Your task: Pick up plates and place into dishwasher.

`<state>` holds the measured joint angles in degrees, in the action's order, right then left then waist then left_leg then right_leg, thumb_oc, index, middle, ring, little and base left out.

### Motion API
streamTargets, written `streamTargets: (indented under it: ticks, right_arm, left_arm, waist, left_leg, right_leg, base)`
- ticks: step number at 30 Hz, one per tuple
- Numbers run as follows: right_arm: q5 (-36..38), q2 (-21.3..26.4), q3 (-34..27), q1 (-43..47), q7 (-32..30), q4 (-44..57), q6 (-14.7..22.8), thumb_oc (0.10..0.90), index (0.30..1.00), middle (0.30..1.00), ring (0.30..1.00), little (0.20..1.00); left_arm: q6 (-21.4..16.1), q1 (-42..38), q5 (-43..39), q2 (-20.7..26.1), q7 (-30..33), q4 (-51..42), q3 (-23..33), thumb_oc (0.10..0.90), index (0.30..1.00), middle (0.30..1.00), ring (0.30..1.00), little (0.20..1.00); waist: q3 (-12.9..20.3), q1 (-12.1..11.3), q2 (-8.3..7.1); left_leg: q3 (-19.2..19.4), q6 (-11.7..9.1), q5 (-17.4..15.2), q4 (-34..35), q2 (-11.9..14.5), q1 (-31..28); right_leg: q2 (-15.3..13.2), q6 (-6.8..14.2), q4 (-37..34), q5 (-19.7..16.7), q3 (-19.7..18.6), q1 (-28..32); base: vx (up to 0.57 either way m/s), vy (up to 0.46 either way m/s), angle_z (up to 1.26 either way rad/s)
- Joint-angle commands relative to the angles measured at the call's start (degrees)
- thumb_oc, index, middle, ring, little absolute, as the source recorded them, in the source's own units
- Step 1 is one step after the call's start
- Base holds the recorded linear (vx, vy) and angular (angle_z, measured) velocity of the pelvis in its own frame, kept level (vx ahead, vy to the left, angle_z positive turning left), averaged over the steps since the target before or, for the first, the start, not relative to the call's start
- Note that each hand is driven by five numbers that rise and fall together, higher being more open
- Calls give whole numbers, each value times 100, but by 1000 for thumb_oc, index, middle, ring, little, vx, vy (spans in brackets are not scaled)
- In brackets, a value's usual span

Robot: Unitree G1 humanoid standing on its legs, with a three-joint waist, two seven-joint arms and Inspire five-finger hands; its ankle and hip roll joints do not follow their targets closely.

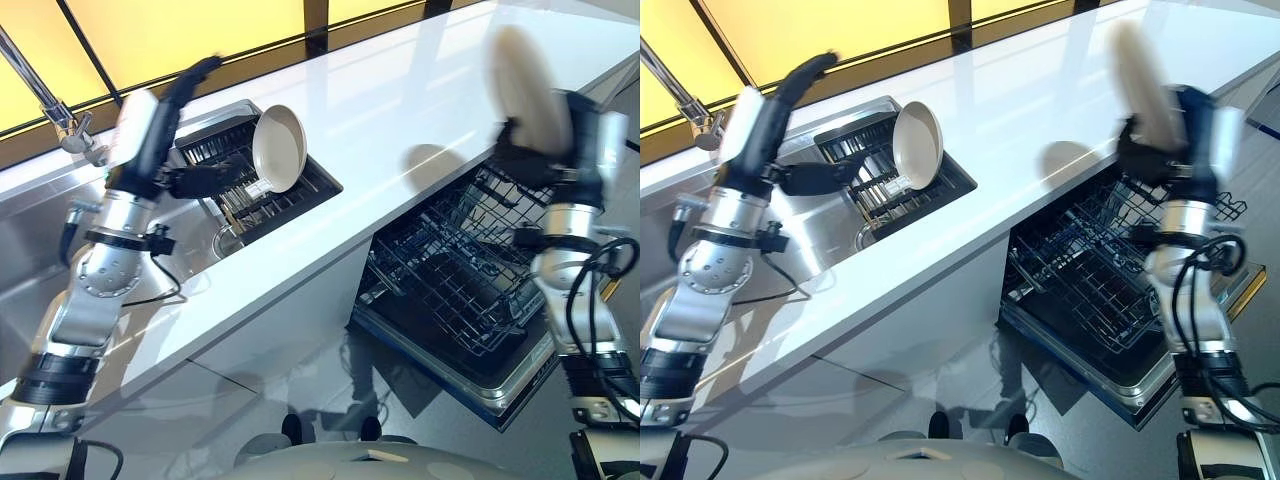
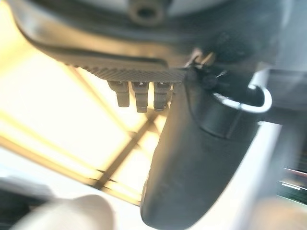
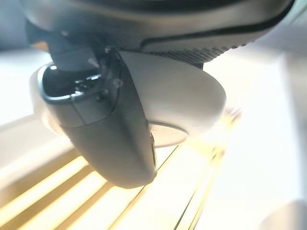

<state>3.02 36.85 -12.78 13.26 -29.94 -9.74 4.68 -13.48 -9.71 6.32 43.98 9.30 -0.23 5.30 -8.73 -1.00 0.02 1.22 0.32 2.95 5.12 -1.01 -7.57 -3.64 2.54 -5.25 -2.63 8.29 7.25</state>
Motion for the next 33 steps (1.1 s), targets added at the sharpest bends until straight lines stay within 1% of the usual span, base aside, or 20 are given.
streamTargets:
  ticks: [1,4,5,8,9,14,15,18,19,22,25,27,29,30,32,33]
  right_arm:
    - [165,445,-238,152,-367,185,237,100,300,300,300,200]
    - [411,430,-283,32,-304,-269,145,100,300,300,300,200]
    - [403,434,-282,7,-268,-432,185,100,300,300,300,200]
    - [450,458,-230,-8,-40,-753,148,100,300,300,300,200]
    - [501,475,-205,-7,29,-848,153,100,300,300,300,200]
    - [263,685,-1,152,444,-1293,-5,100,300,300,300,200]
    - [184,788,113,242,509,-1386,-98,100,300,300,300,200]
    - [97,1015,418,574,722,-1709,-162,100,300,300,300,200]
    - [35,1140,568,738,827,-1784,-255,100,300,300,300,200]
    - [14,1465,890,1136,1151,-1988,-381,100,300,300,300,200]
    - [7,1730,1203,1616,1476,-2267,-514,100,300,300,300,200]
    - [97,1856,1480,1935,1842,-2493,-704,100,300,300,300,200]
    - [92,1921,1707,2137,2187,-2737,-1126,100,300,300,300,200]
    - [61,1944,1827,2230,2274,-2884,-1221,100,300,300,300,200]
    - [26,2017,2134,2443,2545,-3312,-1608,100,300,300,300,200]
    - [10,2049,2274,2567,2625,-3459,-1664,100,300,300,300,200]
  left_arm:
    - [-309,-317,-395,460,321,25,331,800,900,900,900,900]
    - [-266,-292,-553,442,229,126,331,800,900,900,900,900]
    - [-273,-282,-591,441,215,170,321,800,900,900,900,900]
    - [-287,-267,-751,390,152,256,289,800,900,900,900,900]
    - [-344,-248,-797,361,114,304,289,800,900,900,900,900]
    - [-340,-218,-940,319,-32,410,296,800,900,900,900,900]
    - [-348,-237,-991,368,-51,431,276,800,900,900,900,900]
    - [-365,-366,-1077,478,-93,511,188,800,900,900,900,900]
    - [-365,-426,-1124,537,-92,524,141,800,900,900,900,900]
    - [-370,-635,-1290,721,-114,576,74,800,900,900,900,900]
    - [-434,-1001,-1427,898,-100,657,-66,800,900,900,900,900]
    - [-489,-1255,-1460,993,-90,697,-176,800,900,900,900,900]
    - [-541,-1410,-1523,1082,-100,729,-251,800,900,900,900,900]
    - [-556,-1481,-1541,1115,-87,733,-291,800,900,900,900,900]
    - [-534,-1660,-1622,1201,-42,706,-425,800,900,900,900,900]
    - [-516,-1733,-1642,1221,-11,700,-477,800,900,900,900,900]
  waist:
    - [380,55,126]
    - [366,64,140]
    - [358,65,142]
    - [325,54,138]
    - [315,45,133]
    - [174,3,114]
    - [124,-19,108]
    - [2,-51,87]
    - [-57,-61,82]
    - [-213,-73,79]
    - [-454,-95,83]
    - [-619,-112,78]
    - [-731,-123,71]
    - [-776,-130,70]
    - [-880,-152,69]
    - [-921,-158,73]
  left_leg:
    - [-46,245,-778,-41,-320,-164]
    - [-97,244,-764,-31,-304,-161]
    - [-108,243,-763,-28,-299,-165]
    - [-127,241,-755,-35,-278,-162]
    - [-134,237,-753,-38,-271,-164]
    - [-106,217,-775,-154,-210,-126]
    - [-100,202,-778,-200,-187,-99]
    - [-113,152,-783,-315,-141,-1]
    - [-130,126,-777,-380,-125,69]
    - [-172,61,-761,-594,-89,338]
    - [-219,5,-751,-868,-87,699]
    - [-229,-29,-741,-1030,-93,916]
    - [-210,-48,-735,-1130,-88,1043]
    - [-202,-51,-731,-1155,-87,1083]
    - [-186,-59,-724,-1217,-92,1154]
    - [-174,-62,-723,-1250,-95,1191]
  right_leg:
    - [382,117,674,872,31,-73]
    - [392,109,710,882,-25,-88]
    - [394,106,728,891,-29,-90]
    - [397,95,819,931,-8,-117]
    - [398,92,847,943,4,-124]
    - [396,49,1127,1075,139,-222]
    - [405,29,1213,1113,191,-258]
    - [424,-23,1339,1178,255,-333]
    - [433,-56,1379,1196,258,-375]
    - [455,-137,1493,1235,244,-543]
    - [465,-222,1629,1270,234,-772]
    - [469,-276,1670,1265,243,-901]
    - [477,-314,1680,1244,254,-976]
    - [487,-330,1663,1226,252,-997]
    - [505,-362,1609,1182,243,-1016]
    - [510,-371,1584,1160,232,-1024]
  base:
    - [41,-28,3]
    - [55,-40,3]
    - [68,-64,5]
    - [75,-88,12]
    - [82,-96,14]
    - [103,-158,9]
    - [82,-157,6]
    - [102,-206,5]
    - [67,-192,5]
    - [14,-178,3]
    - [-78,-156,5]
    - [-75,-123,1]
    - [-41,-90,-1]
    - [-20,-65,-6]
    - [-8,-55,-1]
    - [-7,-46,-2]
